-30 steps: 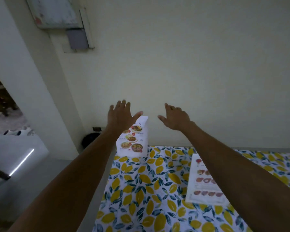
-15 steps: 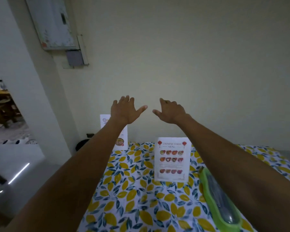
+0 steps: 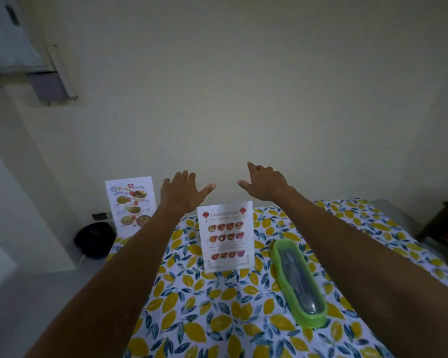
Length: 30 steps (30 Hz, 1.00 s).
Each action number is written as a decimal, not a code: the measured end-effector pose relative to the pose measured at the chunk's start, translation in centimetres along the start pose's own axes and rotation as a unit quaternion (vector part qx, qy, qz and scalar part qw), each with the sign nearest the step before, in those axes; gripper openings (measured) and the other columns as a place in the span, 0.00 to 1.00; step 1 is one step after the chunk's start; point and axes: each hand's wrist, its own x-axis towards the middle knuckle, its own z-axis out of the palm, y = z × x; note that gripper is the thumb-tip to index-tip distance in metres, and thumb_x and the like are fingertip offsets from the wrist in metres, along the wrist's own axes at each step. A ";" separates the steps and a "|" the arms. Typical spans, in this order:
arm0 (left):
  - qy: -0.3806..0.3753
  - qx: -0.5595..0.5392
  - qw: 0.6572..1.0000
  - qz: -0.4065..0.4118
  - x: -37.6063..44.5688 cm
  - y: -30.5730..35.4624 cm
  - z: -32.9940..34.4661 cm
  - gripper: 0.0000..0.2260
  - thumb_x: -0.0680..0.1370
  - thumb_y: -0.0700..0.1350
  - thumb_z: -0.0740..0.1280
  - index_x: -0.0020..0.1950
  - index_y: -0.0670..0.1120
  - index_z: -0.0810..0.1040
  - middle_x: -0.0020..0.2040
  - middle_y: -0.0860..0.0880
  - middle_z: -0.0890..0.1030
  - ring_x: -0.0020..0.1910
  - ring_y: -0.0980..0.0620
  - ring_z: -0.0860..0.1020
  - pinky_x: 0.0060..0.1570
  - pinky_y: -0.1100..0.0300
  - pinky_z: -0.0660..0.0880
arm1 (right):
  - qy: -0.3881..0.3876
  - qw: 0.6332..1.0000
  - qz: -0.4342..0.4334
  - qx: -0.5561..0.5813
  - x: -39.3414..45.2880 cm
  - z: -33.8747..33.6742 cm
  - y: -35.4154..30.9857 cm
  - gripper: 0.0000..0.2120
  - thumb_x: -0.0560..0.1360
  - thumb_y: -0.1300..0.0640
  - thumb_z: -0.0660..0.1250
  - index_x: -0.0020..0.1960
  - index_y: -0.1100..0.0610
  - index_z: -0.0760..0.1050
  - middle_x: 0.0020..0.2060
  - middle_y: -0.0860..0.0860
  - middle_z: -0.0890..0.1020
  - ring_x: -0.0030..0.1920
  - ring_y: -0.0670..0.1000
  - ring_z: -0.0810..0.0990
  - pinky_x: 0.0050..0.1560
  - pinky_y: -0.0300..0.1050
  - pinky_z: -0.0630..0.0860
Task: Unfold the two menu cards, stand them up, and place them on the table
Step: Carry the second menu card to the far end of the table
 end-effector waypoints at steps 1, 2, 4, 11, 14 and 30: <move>-0.007 -0.003 1.000 0.003 0.5 0.2 1.1 0.44 0.74 0.75 0.43 0.76 0.44 0.64 0.77 0.43 0.65 0.76 0.44 0.62 0.72 0.41 0.59 | -0.010 1.000 0.006 0.000 0.2 1.0 0.7 0.38 0.79 0.35 0.54 0.79 0.58 0.53 0.74 0.61 0.67 0.71 0.65 0.68 0.66 0.62 0.68; -0.014 -0.008 1.000 0.005 0.9 0.3 2.3 0.44 0.74 0.75 0.44 0.75 0.44 0.64 0.77 0.43 0.66 0.76 0.44 0.63 0.72 0.41 0.60 | -0.023 1.000 0.013 0.000 0.5 2.1 1.3 0.38 0.79 0.35 0.54 0.79 0.58 0.53 0.74 0.61 0.67 0.71 0.65 0.68 0.66 0.62 0.68; -0.037 -0.026 0.999 0.001 1.7 0.1 5.2 0.43 0.74 0.75 0.47 0.76 0.44 0.63 0.76 0.43 0.66 0.75 0.44 0.64 0.72 0.41 0.59 | -0.041 0.999 0.027 0.000 1.2 4.7 2.4 0.38 0.78 0.35 0.54 0.79 0.58 0.52 0.73 0.61 0.67 0.70 0.65 0.68 0.66 0.62 0.69; -0.148 -0.070 0.984 -0.066 3.0 -2.4 16.2 0.47 0.70 0.77 0.56 0.75 0.42 0.63 0.72 0.41 0.72 0.70 0.42 0.72 0.70 0.41 0.64 | -0.129 0.983 0.108 0.066 3.8 16.7 5.7 0.43 0.75 0.35 0.62 0.77 0.61 0.54 0.71 0.61 0.71 0.67 0.64 0.73 0.63 0.61 0.74; -0.201 -0.069 0.975 -0.066 3.1 -3.2 19.8 0.48 0.69 0.77 0.56 0.76 0.43 0.62 0.72 0.42 0.71 0.70 0.42 0.71 0.70 0.41 0.63 | -0.169 0.971 0.141 0.096 3.8 21.5 6.2 0.44 0.73 0.36 0.66 0.76 0.62 0.56 0.71 0.61 0.70 0.68 0.63 0.73 0.63 0.61 0.74; -0.192 -0.119 0.973 -0.038 6.0 -1.6 23.3 0.21 0.74 0.63 0.69 0.56 0.49 0.82 0.49 0.46 0.85 0.44 0.46 0.83 0.38 0.58 0.75 | -0.140 0.959 0.173 0.177 5.5 26.5 7.2 0.25 0.77 0.45 0.65 0.69 0.56 0.68 0.61 0.58 0.80 0.60 0.61 0.78 0.59 0.57 0.77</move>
